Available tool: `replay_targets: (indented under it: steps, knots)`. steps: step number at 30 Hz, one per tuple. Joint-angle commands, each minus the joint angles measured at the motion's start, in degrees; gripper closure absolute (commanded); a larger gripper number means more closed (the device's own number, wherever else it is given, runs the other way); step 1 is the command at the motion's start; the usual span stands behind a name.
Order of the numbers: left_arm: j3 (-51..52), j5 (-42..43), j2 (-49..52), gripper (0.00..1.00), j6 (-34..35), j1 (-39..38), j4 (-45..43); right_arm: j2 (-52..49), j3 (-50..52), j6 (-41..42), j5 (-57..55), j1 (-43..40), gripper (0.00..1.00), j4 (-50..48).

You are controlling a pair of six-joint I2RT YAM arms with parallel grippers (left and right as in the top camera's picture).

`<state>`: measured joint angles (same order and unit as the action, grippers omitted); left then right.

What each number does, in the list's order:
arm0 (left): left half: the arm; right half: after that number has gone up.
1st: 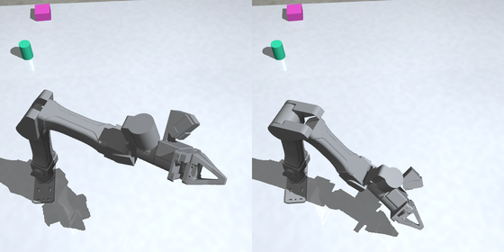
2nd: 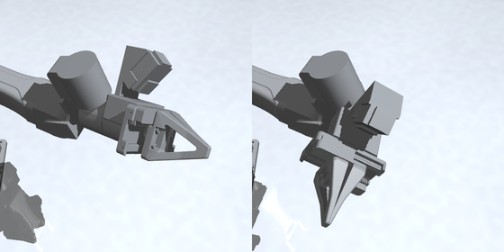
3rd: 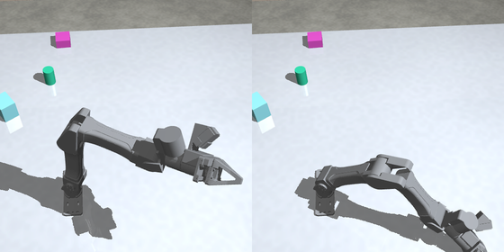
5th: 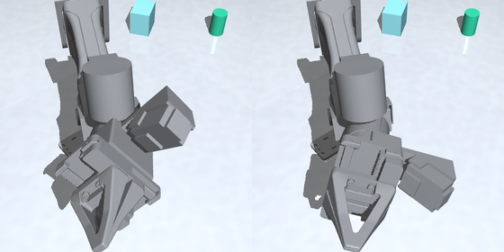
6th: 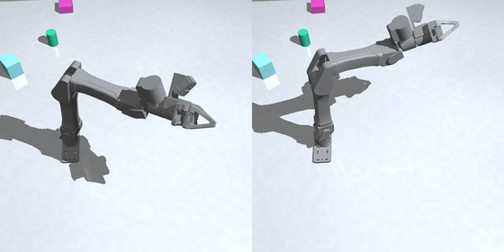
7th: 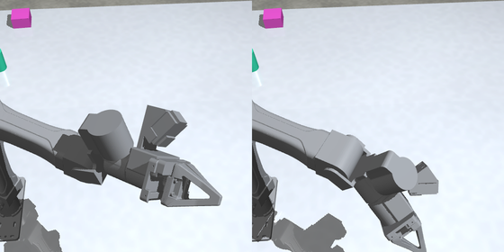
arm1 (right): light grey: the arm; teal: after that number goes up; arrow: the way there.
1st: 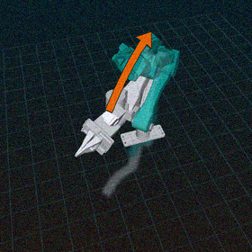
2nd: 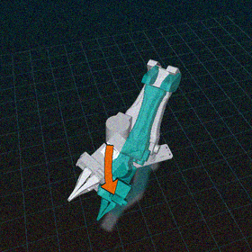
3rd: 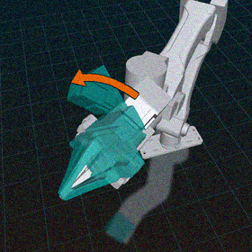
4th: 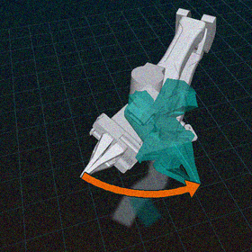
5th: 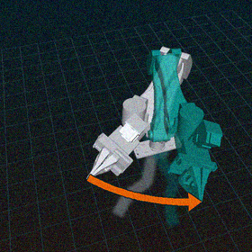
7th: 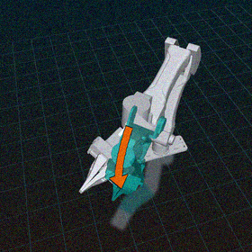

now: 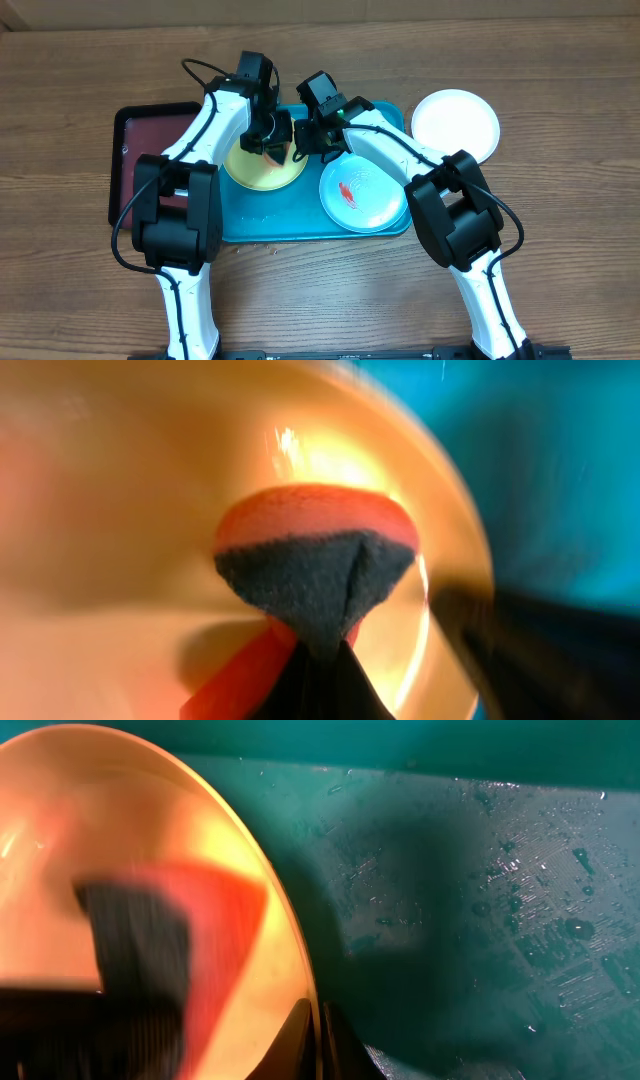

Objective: Clean dirty plates on tray and stack at the side
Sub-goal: 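Scrub the yellow plate with the sponge while the right gripper holds it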

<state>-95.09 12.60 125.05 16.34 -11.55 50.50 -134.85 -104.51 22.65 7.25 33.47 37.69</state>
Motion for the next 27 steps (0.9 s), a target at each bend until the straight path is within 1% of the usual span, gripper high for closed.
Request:
replay_targets:
  steps: [1,3,7,10,12,14,15,18,20,22,25,27]
  knots:
    - [0.2,2.4,1.3,0.96,-5.1,-0.5,4.2,-2.1,1.9,-0.5,-3.6,-0.9,0.96,1.4]
    - [0.2,-2.8,1.3,0.96,-5.6,-0.4,6.8,-2.1,1.9,-0.5,-3.5,-0.9,0.96,1.4]
    - [0.2,-17.0,1.3,0.95,-5.6,-0.2,9.5,-2.1,1.9,-0.5,-3.6,-0.9,0.96,1.4]
    - [0.2,-26.8,1.3,0.96,-5.0,0.0,8.9,-2.1,1.9,-0.5,-3.5,-0.9,0.96,1.5]
    - [0.1,-34.2,1.3,0.96,-3.4,0.2,7.3,-2.1,1.9,-0.5,-3.5,-0.9,0.96,1.5]
    - [0.1,-39.6,1.3,0.96,-1.5,0.3,5.3,-2.1,1.9,-0.5,-3.6,-0.9,0.96,1.5]
    - [0.1,-40.7,1.3,0.96,0.0,0.3,4.0,-2.1,1.9,-0.5,-3.6,-0.9,0.96,1.4]
    - [0.1,-39.0,1.3,0.96,2.5,0.3,0.0,-2.1,1.9,-0.5,-3.6,-0.9,0.96,1.4]
    - [0.1,-35.8,1.3,0.96,4.1,0.3,-2.8,-2.1,1.9,-0.5,-3.5,-0.9,0.96,1.3]
    - [0.1,-28.9,1.3,0.96,4.5,0.3,-5.1,-2.1,1.9,-0.5,-3.5,-0.9,0.96,1.2]
    - [0.1,-15.1,1.3,0.96,4.4,0.3,-7.6,-2.1,1.9,-0.5,-3.5,-0.9,0.96,1.2]
    - [0.1,-7.4,1.3,0.96,4.5,0.2,-8.7,-2.1,1.9,-0.5,-3.6,-0.9,0.96,1.2]
